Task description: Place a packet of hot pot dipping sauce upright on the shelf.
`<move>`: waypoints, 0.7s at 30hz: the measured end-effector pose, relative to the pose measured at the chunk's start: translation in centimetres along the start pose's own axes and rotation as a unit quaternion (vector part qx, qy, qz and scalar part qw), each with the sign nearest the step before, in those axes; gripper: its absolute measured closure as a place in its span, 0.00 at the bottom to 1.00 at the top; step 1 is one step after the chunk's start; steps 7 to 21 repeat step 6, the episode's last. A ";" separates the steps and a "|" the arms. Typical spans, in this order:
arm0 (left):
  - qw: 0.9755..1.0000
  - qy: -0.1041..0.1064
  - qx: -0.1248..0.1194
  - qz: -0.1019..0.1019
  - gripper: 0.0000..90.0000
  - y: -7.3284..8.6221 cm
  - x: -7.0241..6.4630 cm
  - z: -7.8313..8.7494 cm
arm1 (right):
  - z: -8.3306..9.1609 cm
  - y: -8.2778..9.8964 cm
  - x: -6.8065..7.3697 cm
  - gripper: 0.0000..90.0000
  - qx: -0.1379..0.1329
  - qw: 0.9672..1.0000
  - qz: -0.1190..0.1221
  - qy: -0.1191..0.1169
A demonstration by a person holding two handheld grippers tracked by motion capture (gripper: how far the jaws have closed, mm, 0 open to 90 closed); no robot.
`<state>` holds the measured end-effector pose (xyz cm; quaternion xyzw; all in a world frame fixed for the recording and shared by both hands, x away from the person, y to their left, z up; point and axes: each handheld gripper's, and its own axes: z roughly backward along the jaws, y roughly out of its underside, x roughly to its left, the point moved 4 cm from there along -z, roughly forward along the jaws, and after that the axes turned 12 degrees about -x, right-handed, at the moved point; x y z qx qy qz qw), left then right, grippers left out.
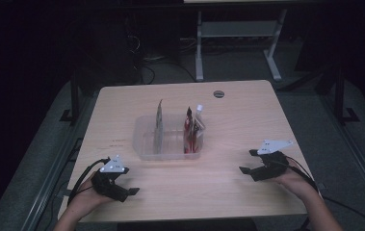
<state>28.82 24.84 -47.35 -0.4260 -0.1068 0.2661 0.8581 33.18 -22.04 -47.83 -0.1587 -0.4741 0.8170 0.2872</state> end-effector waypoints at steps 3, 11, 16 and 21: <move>1.000 -0.003 -0.006 0.002 0.16 -0.1 0.1 0.2 | 0.0 0.1 -0.2 0.22 -0.001 1.000 -0.001 0.003; 1.000 -0.002 -0.015 0.004 0.16 -0.2 0.3 0.3 | 0.2 -0.1 -0.3 0.21 -0.012 1.000 -0.009 0.003; 1.000 -0.002 -0.015 0.004 0.16 -0.2 0.3 0.3 | 0.2 -0.1 -0.3 0.21 -0.012 1.000 -0.009 0.003; 1.000 -0.002 -0.015 0.004 0.16 -0.2 0.3 0.3 | 0.2 -0.1 -0.3 0.21 -0.012 1.000 -0.009 0.003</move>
